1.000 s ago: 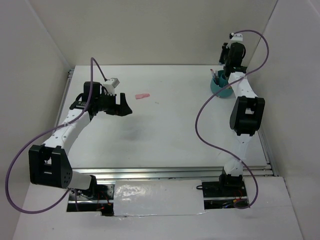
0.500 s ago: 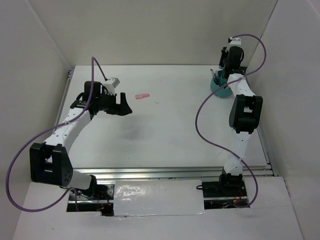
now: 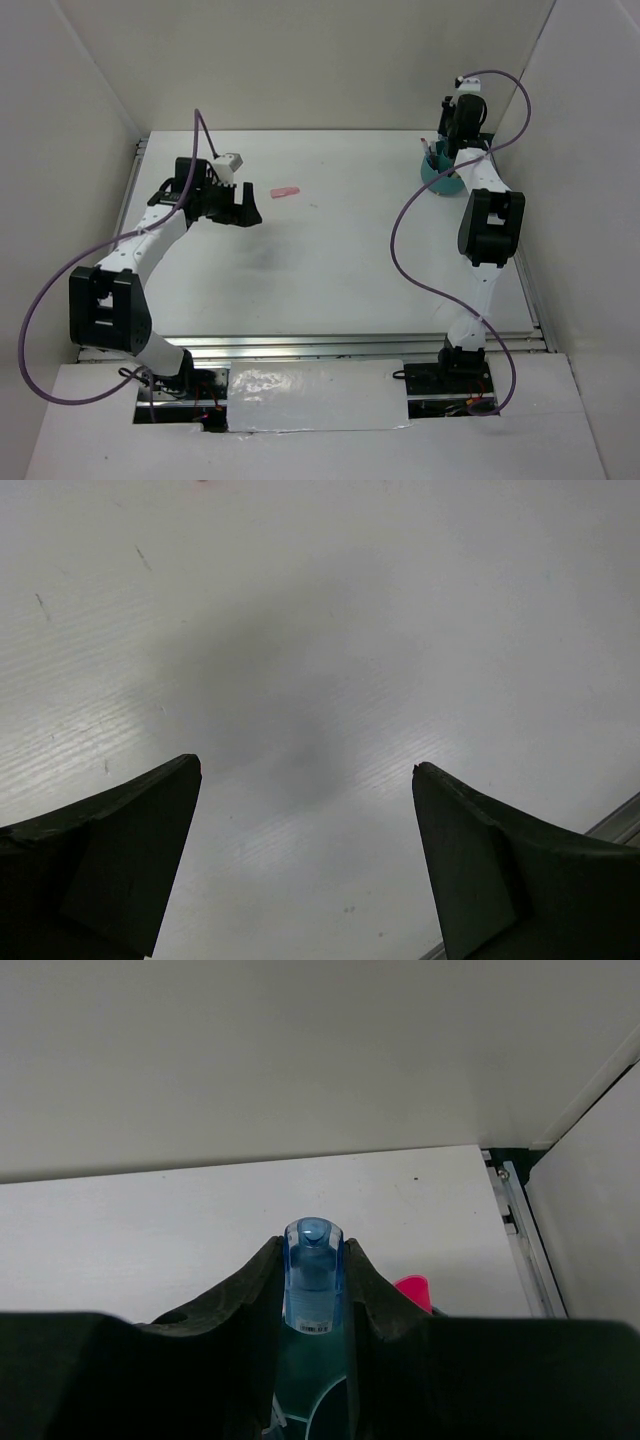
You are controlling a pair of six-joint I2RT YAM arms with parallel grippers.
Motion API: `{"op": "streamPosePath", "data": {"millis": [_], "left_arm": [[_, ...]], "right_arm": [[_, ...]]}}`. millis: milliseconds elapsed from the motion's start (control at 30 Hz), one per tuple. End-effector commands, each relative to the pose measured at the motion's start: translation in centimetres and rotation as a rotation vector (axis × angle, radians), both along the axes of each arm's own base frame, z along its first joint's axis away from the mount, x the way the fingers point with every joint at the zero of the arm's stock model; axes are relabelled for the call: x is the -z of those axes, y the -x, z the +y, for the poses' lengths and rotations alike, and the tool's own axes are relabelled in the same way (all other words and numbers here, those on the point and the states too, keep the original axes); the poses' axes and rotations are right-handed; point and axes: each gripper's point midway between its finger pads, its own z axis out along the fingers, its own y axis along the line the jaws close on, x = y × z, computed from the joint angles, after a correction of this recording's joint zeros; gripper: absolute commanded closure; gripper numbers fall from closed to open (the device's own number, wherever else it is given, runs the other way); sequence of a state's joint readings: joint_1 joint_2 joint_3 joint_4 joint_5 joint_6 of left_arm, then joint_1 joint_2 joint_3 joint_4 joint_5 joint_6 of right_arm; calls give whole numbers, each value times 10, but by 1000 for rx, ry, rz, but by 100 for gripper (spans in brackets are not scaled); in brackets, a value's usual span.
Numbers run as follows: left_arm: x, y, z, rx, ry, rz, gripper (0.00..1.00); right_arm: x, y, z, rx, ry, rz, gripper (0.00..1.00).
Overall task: Sort the stationery into containers
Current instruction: Place the pen in the storage box.
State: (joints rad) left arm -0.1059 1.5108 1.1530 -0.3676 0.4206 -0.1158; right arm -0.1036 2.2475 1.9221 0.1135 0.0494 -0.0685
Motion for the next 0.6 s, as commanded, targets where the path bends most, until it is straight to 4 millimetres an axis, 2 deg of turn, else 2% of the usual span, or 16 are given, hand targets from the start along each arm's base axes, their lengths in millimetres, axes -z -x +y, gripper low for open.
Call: {"op": "streamPosePath", "data": {"millis": [0, 100, 133, 167, 200, 267, 400, 467, 500, 567], "left_arm": [[-10, -20, 8, 16, -54, -72, 1], [-8, -29, 8, 83, -101, -105, 1], [-11, -37, 7, 107, -111, -118, 1], [-11, -40, 6, 137, -122, -128, 1], [-20, -45, 3, 206, -134, -168, 1], [-13, -53, 0, 276, -143, -174, 1], [-6, -71, -14, 505, -140, -210, 1], [-2, -82, -17, 557, -143, -218, 1], [1, -97, -20, 568, -139, -220, 1], [12, -108, -20, 572, -143, -201, 2]], "right_arm": [[-10, -1, -2, 12, 8, -30, 73], [-15, 1, -2, 14, 0, -33, 48], [-15, 1, -1, 12, -8, -27, 45], [-19, 2, -1, 10, -13, -30, 44], [-27, 4, 2, -3, -20, -39, 41], [-32, 7, 5, -15, -38, -36, 39], [-59, 19, 20, -58, -110, -54, 34], [-71, 26, 27, -90, -149, -61, 34], [-89, 33, 33, -104, -182, -86, 34], [-90, 44, 45, -149, -231, -62, 34]]}}
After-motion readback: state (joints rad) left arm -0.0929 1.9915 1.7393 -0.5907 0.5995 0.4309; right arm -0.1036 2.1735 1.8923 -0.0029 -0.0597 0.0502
